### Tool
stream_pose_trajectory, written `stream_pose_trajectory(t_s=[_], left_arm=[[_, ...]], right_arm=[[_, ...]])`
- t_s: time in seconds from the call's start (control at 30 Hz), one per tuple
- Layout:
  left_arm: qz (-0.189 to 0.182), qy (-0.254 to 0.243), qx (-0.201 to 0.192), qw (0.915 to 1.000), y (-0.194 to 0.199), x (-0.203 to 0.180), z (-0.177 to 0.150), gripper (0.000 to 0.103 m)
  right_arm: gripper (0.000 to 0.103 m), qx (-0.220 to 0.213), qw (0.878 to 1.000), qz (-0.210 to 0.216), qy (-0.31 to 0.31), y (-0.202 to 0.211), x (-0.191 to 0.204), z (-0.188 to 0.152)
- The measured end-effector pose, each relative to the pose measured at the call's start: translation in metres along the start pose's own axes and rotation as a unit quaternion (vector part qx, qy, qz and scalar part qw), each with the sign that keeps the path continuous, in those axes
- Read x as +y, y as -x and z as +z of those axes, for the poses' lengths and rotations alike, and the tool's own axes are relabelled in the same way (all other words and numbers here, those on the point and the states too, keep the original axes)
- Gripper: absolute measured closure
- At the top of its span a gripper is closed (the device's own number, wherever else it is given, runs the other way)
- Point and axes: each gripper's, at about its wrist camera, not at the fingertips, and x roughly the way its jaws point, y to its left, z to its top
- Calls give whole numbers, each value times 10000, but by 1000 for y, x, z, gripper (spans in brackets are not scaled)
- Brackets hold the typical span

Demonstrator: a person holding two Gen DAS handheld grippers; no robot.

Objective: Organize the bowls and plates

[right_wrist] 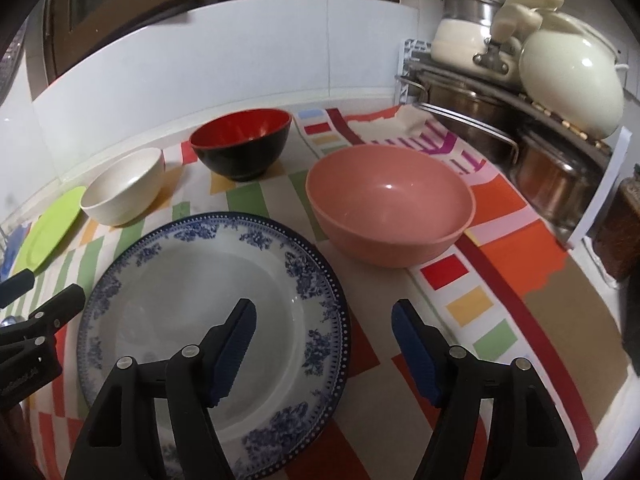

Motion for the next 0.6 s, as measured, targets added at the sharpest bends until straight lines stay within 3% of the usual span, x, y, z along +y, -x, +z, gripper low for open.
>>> stream_pose_trajectory(t_s=[0.6], left_arm=[[-445,128,427,9980,-31,-7,-4,50]], right_arm=[[57,348,9992,176,-42,-31,-2,-2]])
